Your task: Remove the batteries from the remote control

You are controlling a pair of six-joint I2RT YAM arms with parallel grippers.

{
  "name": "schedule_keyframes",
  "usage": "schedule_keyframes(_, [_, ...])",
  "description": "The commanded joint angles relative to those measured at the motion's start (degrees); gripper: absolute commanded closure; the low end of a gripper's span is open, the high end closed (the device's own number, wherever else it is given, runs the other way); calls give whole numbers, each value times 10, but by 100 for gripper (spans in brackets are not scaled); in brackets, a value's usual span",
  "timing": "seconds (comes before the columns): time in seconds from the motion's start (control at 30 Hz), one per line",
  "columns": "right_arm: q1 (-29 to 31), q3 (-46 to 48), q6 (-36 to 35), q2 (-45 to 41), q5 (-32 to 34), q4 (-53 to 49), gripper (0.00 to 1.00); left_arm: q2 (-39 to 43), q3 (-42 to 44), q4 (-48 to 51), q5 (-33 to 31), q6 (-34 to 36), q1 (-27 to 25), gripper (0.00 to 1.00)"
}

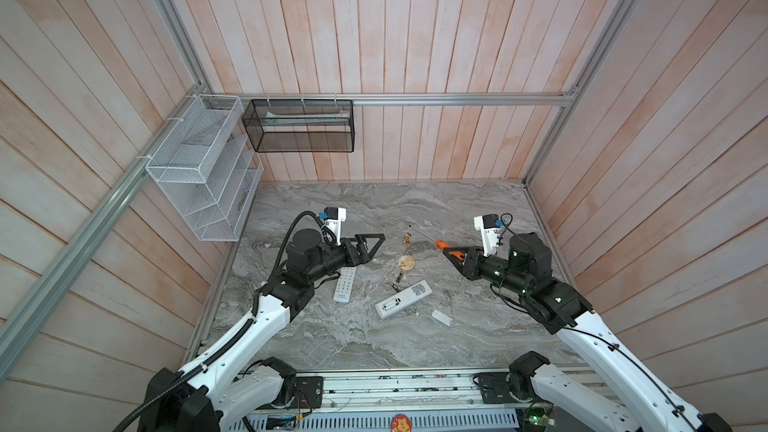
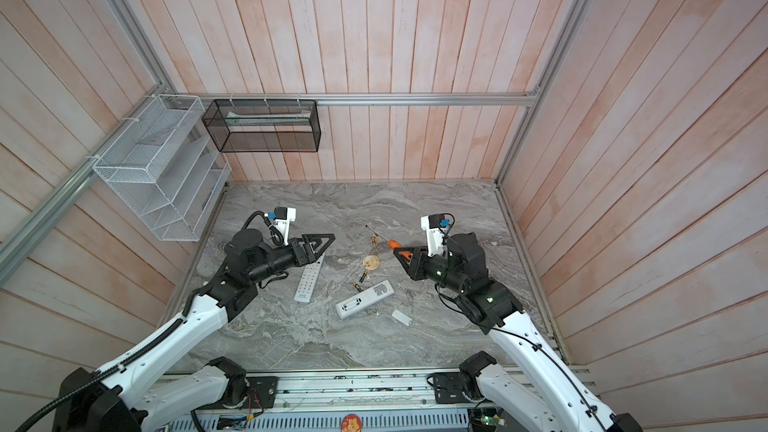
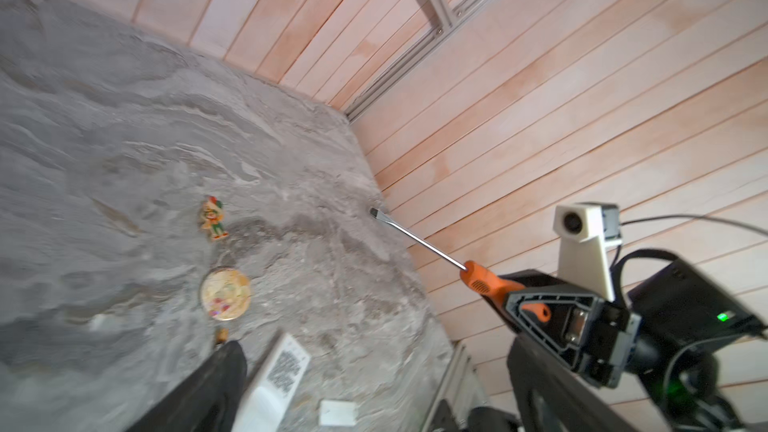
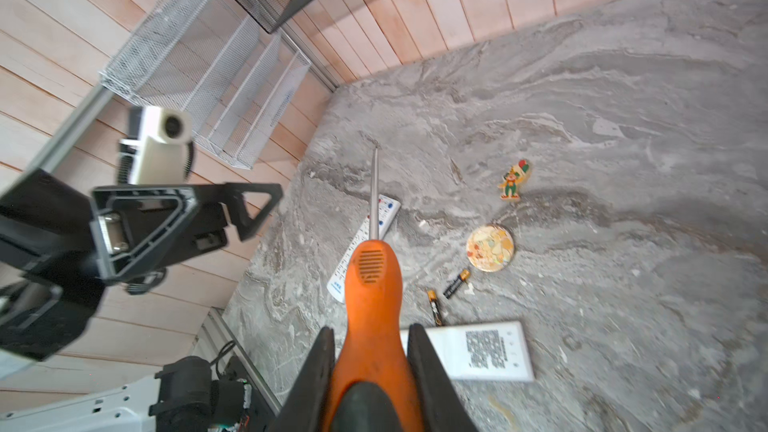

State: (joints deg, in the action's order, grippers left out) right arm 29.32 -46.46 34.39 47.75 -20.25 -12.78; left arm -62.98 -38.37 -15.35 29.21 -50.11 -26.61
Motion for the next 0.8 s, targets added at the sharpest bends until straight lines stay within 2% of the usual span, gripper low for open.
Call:
schedule_keyframes(0.0, [5, -3, 21, 4, -33, 103, 100, -50, 44, -260, 35, -219, -14, 0])
schedule_keyframes(0.07, [18, -4, 25, 9, -34, 115, 100, -80, 32, -303, 24, -236, -33, 0])
schedule_keyframes(0.17, [40, -4, 27, 18, -38, 120, 100, -113, -12, -303, 11, -222, -59, 0])
schedule_keyframes(0.27, [64, 0, 26, 24, -31, 123, 100, -148, -34, -349, 2, -242, -73, 4])
schedule_keyframes(0.37, [79, 4, 30, 26, -20, 125, 100, -181, -45, -397, 4, -274, -78, 12])
schedule_keyframes(0.47, [83, 10, 34, 27, -19, 133, 100, -204, -54, -418, 7, -291, -82, 28])
schedule_keyframes(0.53, [84, 13, 36, 29, -16, 137, 100, -211, -57, -415, 8, -297, -83, 51])
schedule_keyframes(0.6, [85, 15, 38, 30, -14, 136, 100, -211, -56, -416, 8, -299, -83, 66])
schedule_keyframes(0.67, [85, 17, 38, 31, -13, 136, 100, -207, -55, -400, 3, -298, -82, 88])
schedule_keyframes(0.73, [85, 19, 39, 33, -18, 133, 100, -201, -54, -388, -3, -293, -82, 100])
schedule_keyframes(0.77, [85, 18, 38, 34, -21, 128, 100, -200, -54, -380, -4, -291, -81, 100])
